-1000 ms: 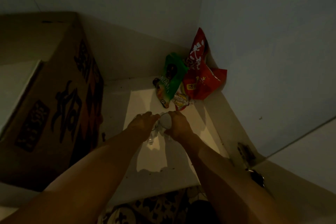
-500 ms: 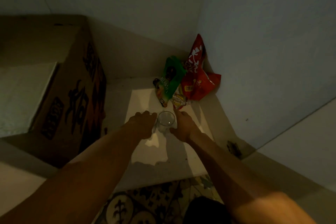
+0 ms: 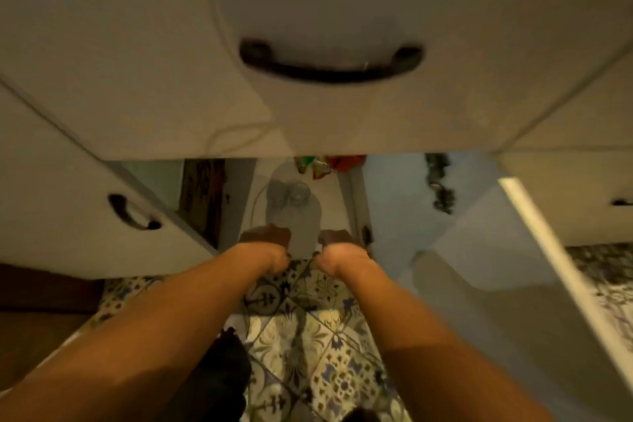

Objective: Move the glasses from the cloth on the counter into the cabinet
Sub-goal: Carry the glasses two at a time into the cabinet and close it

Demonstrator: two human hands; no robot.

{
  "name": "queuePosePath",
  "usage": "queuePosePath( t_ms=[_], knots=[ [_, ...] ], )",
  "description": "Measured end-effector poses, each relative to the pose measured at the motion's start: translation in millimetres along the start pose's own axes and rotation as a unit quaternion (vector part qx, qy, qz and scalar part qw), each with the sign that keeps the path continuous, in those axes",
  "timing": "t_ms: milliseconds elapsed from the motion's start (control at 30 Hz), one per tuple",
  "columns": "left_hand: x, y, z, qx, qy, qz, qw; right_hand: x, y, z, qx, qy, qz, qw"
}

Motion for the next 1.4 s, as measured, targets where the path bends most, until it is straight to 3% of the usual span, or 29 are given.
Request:
queuePosePath(
  t_ms=[333,567,867,1400],
  knots=[
    [237.3,102.9,-68.9,0.023,0.022,-0.039,0.999,238.0,119.1,39.8,0.017,0.026,-0.039,0.999],
    [322.5,175.5,-89.9,0.029,0.03,-0.104,0.994,340.1,188.8,55.0,0.032,0.054,-0.095,0.994],
    [361.8,257.6,-99.1,-0.006,0.017,-0.231,0.973,388.2,260.5,72.3,0.043,0.077,-0.184,0.979],
    [335.8,375.8,-82.4,-0.041,-0.024,-0.331,0.942,384.1,375.1,109.5,0.063,0.085,-0.297,0.949]
  ],
)
Point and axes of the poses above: each hand's wrist, its own x-axis away from the middle knuckle, its own y-axis out of the back of the hand, z = x × y, the point moved 1 cm from there along -x, towards the middle knuckle, and after that the axes turned 4 degrees about -x, right-handed, at the moved point
